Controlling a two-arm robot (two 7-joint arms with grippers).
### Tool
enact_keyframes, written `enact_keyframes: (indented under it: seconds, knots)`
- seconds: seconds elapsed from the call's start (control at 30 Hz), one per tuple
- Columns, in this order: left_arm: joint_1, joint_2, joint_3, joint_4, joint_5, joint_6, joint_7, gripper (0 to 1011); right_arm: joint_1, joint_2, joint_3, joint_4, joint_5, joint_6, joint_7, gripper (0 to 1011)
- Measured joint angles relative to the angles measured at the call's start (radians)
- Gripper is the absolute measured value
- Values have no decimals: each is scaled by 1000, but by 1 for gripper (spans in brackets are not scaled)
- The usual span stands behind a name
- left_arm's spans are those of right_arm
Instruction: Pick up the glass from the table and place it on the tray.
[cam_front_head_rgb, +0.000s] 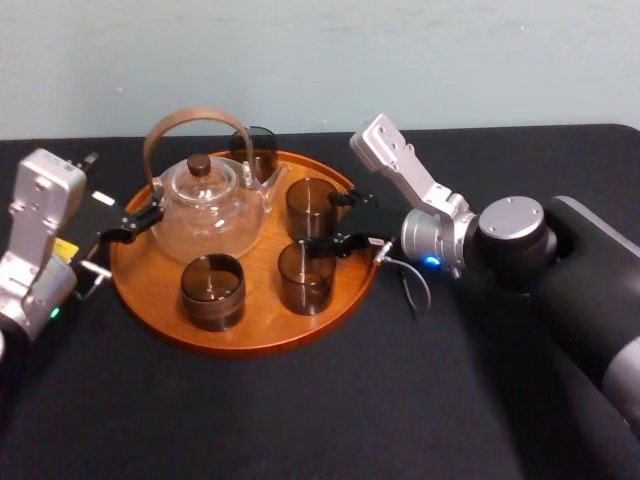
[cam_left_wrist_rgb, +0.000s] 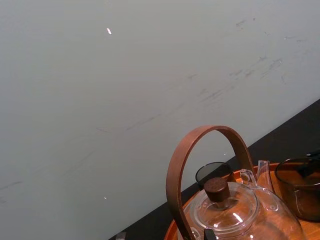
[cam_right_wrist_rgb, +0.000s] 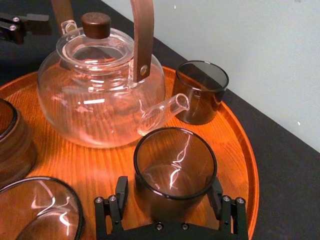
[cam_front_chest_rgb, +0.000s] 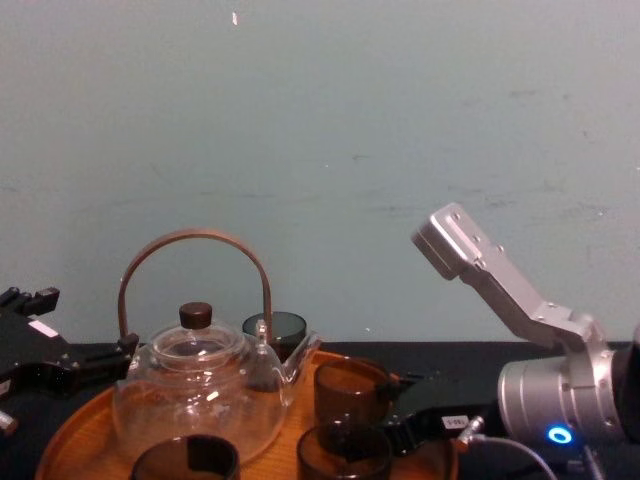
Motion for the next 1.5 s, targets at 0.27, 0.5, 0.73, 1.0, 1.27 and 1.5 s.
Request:
enact_keyframes:
  seconds: [0.27, 0.5, 0.73, 1.0, 1.27, 1.5]
  knots:
    - [0, 0, 0, 0, 0, 0, 0, 1009, -56, 52, -6, -139, 2, 61, -20, 1002]
    - [0, 0, 0, 0, 0, 0, 0, 1010, -103, 98, -7, -258, 6, 104, -44, 1002]
    - [0, 0, 0, 0, 0, 0, 0, 1010, -165, 149, 2, -397, 18, 150, -71, 1002]
    - [0, 0, 0, 0, 0, 0, 0, 1010, -249, 218, 39, -558, 47, 174, -101, 1002]
    - [0, 0, 0, 0, 0, 0, 0, 1010, -363, 299, 113, -710, 81, 179, -154, 1002]
    - [0, 0, 0, 0, 0, 0, 0, 1010, -437, 335, 170, -767, 89, 178, -207, 1002]
